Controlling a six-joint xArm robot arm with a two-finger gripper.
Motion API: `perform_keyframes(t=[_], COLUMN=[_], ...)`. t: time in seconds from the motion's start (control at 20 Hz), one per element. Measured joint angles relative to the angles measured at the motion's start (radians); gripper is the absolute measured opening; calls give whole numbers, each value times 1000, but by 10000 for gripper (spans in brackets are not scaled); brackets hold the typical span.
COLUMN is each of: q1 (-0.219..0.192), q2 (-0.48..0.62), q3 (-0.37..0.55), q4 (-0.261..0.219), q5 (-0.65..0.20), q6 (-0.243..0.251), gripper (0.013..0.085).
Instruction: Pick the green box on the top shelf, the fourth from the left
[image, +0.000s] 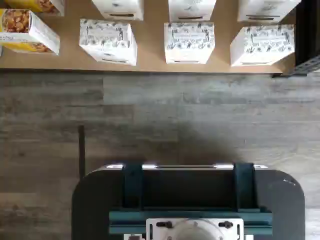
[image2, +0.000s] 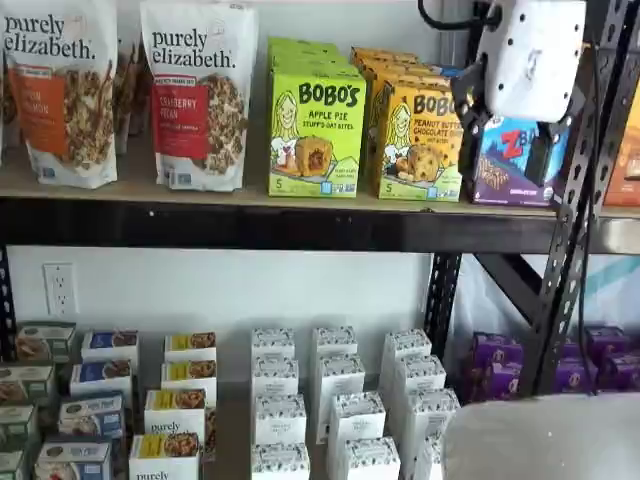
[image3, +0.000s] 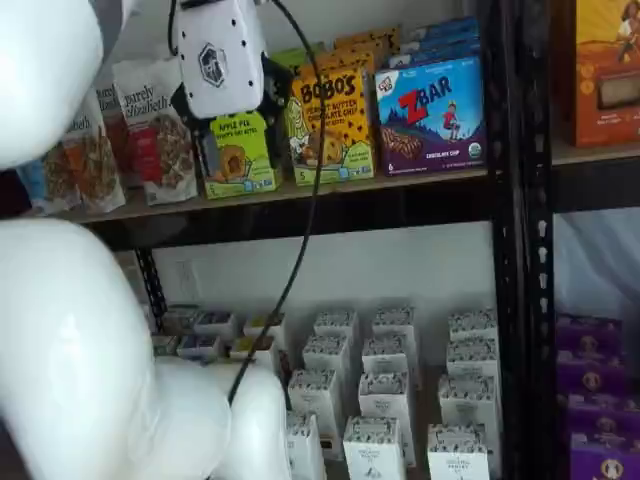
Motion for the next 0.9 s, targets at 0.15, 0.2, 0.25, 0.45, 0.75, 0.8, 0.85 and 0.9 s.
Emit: perform_keyframes(t=[0.15,0.2,0.25,0.45,0.75,0.8,0.85,0.9], q1=[-91,-95,-94,-82,-47,-39,-29,-20], q2=[-64,-66,-66,-64,-62,-61,-58,-54], q3=[58,61,61,64,74,76,76,76], q4=[99,106,107,99,81,79,76,73], q5=[-101,-107,-109,-115,-161,-172,-185,-196], q6=[-58,-62,-62,-54,-30,-24,-16,-8], gripper=[850,850,850,850,850,850,850,850])
